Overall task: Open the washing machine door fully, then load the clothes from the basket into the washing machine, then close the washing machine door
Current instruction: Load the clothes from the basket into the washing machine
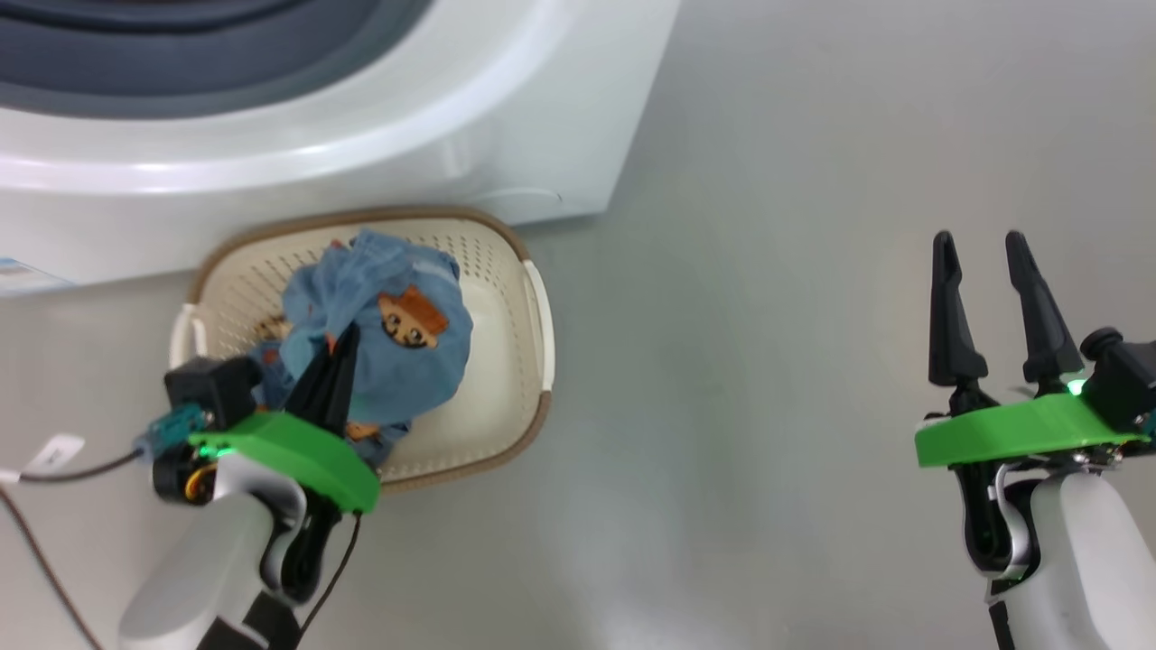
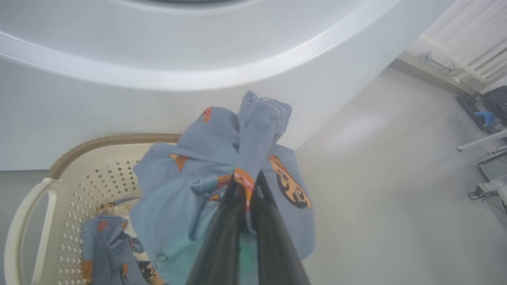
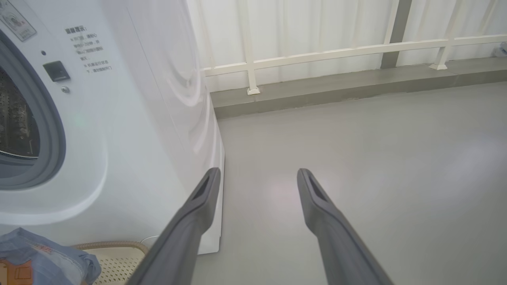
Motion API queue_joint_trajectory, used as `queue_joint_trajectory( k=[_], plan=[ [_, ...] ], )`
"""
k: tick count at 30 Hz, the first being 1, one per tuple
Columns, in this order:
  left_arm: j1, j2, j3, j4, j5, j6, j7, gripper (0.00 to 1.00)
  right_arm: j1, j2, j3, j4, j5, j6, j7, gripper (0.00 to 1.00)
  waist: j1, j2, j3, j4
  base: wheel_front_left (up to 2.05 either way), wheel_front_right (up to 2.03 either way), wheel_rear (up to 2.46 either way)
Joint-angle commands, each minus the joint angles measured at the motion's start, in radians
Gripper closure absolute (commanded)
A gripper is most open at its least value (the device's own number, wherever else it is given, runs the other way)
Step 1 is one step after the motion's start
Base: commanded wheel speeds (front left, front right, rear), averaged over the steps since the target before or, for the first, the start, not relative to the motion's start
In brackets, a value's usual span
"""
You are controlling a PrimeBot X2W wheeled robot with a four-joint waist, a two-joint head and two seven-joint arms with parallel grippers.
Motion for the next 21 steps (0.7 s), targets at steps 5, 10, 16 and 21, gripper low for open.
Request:
queue_joint_trajectory(
  k=[5,10,16,21],
  plan=[
    [0.098,0.004,0.136,-0.082,0.084,-0.002,-0.011,1.00,0.054,-0.009,0.008,-0.012,-0.019,0.007,-0.008,0.00,0.0000,0.0000,-0.128,0.055,0.00,0.00,0.00],
    [0.158,-0.014,0.189,-0.135,0.145,-0.002,-0.011,1.00,0.090,-0.018,0.005,-0.007,-0.018,0.007,-0.008,0.00,0.0000,0.0000,-0.174,0.075,0.00,0.00,0.00],
    [0.232,-0.039,0.274,-0.224,0.223,-0.002,-0.011,1.00,0.130,-0.039,0.007,0.002,-0.014,0.007,-0.008,0.00,0.0000,0.0000,-0.226,0.107,0.00,0.00,0.00],
    [0.299,-0.053,0.335,-0.305,0.292,-0.002,-0.011,1.00,0.164,-0.050,0.004,0.006,-0.014,0.007,-0.008,0.00,0.0000,0.0000,-0.269,0.132,0.00,0.00,0.00]
  ],
)
